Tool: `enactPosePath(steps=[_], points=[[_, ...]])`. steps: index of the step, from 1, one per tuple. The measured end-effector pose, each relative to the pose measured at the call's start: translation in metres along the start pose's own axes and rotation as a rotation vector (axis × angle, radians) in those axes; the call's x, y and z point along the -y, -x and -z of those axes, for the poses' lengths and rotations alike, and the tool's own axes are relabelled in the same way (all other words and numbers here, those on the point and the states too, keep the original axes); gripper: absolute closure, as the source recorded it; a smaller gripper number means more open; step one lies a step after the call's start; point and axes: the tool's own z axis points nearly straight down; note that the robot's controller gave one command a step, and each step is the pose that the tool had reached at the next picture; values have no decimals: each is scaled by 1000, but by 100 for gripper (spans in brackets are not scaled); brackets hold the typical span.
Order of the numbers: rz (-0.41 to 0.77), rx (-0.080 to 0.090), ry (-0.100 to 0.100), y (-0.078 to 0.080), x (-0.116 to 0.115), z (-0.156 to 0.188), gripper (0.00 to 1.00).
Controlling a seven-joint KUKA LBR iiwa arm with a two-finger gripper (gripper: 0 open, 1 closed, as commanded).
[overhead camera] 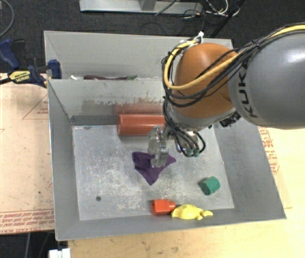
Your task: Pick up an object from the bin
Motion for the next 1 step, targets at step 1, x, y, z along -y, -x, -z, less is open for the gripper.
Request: enactPosePath(steps=[1], points=[[-113, -29, -5, -11, 4, 9, 100]])
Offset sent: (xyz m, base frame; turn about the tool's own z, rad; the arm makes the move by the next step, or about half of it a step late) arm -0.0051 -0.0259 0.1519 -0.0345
